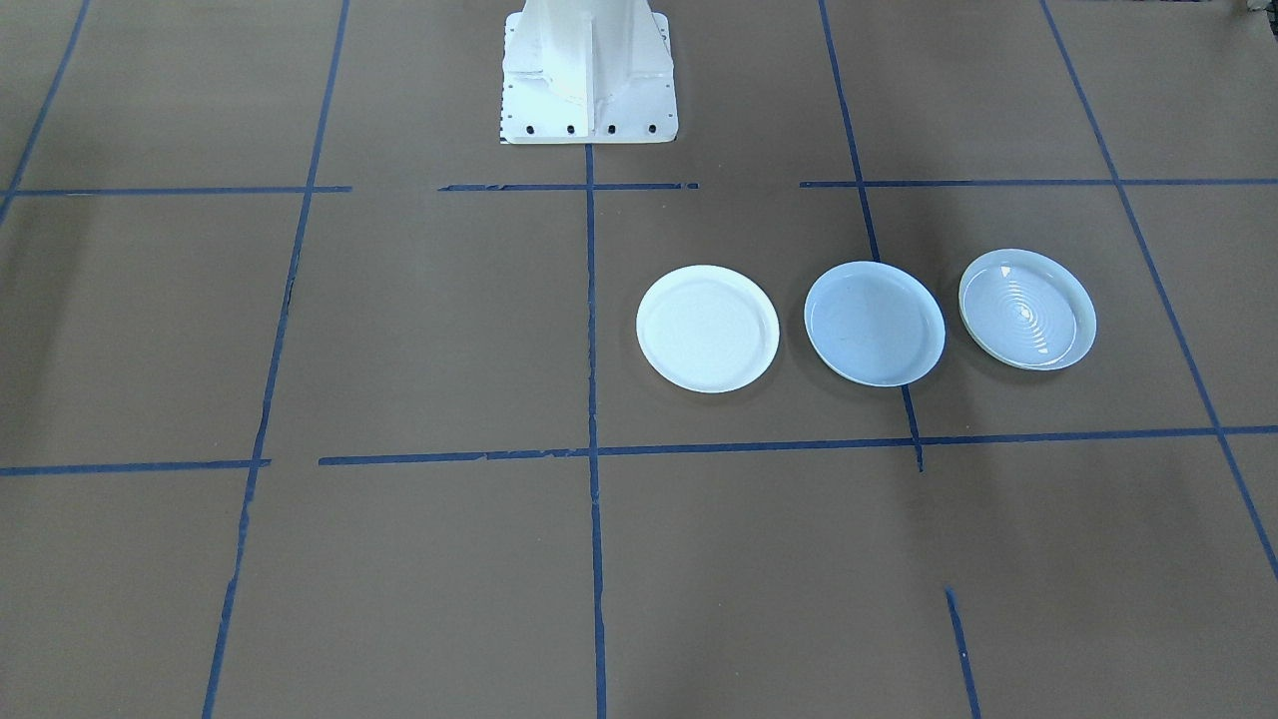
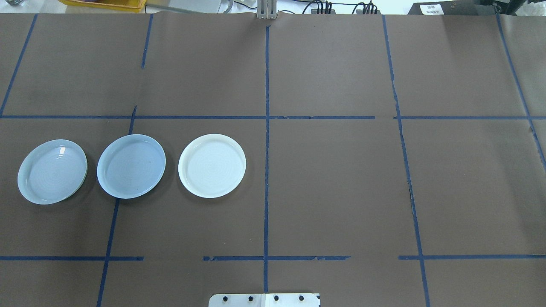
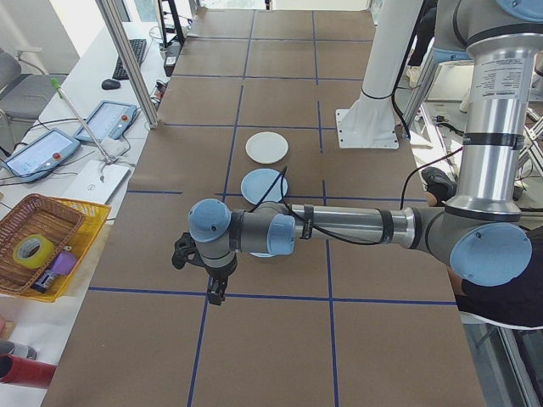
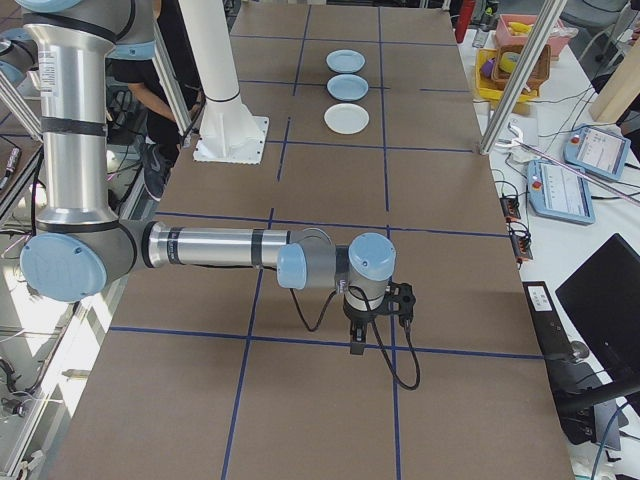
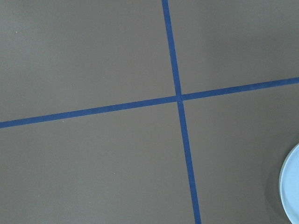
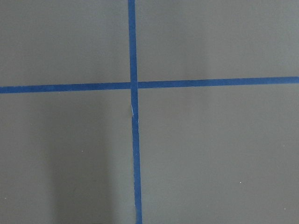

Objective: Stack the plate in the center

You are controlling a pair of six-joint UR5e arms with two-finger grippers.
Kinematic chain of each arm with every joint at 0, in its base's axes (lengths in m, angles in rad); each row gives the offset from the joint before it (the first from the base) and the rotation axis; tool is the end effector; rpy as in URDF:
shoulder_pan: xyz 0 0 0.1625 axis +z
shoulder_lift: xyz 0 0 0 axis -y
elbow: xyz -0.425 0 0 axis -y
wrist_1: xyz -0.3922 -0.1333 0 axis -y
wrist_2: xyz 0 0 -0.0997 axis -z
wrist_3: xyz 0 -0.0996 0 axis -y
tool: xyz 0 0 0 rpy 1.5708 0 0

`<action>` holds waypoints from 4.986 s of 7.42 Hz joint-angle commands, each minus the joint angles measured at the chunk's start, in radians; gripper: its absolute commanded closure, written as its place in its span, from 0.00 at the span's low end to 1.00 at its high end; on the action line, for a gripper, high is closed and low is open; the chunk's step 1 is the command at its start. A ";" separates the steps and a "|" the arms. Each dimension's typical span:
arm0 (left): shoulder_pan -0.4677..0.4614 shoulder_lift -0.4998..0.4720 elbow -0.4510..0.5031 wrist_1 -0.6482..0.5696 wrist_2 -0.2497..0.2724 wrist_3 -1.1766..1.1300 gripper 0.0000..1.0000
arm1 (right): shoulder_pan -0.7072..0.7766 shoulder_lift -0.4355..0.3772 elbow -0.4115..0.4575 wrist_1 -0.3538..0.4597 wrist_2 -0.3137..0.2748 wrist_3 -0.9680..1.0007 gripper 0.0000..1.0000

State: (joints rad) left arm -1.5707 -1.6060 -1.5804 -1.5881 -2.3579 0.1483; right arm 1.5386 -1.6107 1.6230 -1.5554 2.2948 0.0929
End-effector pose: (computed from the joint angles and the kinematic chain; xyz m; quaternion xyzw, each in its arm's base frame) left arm -0.0627 -0.5106 0.6337 0.0570 0.3801 0.0803 0.9197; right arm 0.0519 -0.4789 0.6542 -0.0092 -0.3542 0.0235 0.9348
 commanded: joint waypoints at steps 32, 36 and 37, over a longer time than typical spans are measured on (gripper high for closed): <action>0.518 0.093 0.132 -0.744 0.042 -0.849 1.00 | 0.000 0.000 0.000 0.000 0.002 -0.001 0.00; 0.381 0.101 0.102 -0.678 -0.141 -0.638 1.00 | 0.000 0.000 0.000 0.000 0.002 0.001 0.00; 0.345 0.100 0.080 -0.588 -0.142 -0.574 1.00 | 0.000 0.000 0.000 0.000 0.002 0.001 0.00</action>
State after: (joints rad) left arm -1.1777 -1.5049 -1.4829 -2.2621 -2.4890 -0.5057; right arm 1.5386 -1.6107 1.6229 -1.5555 2.2962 0.0931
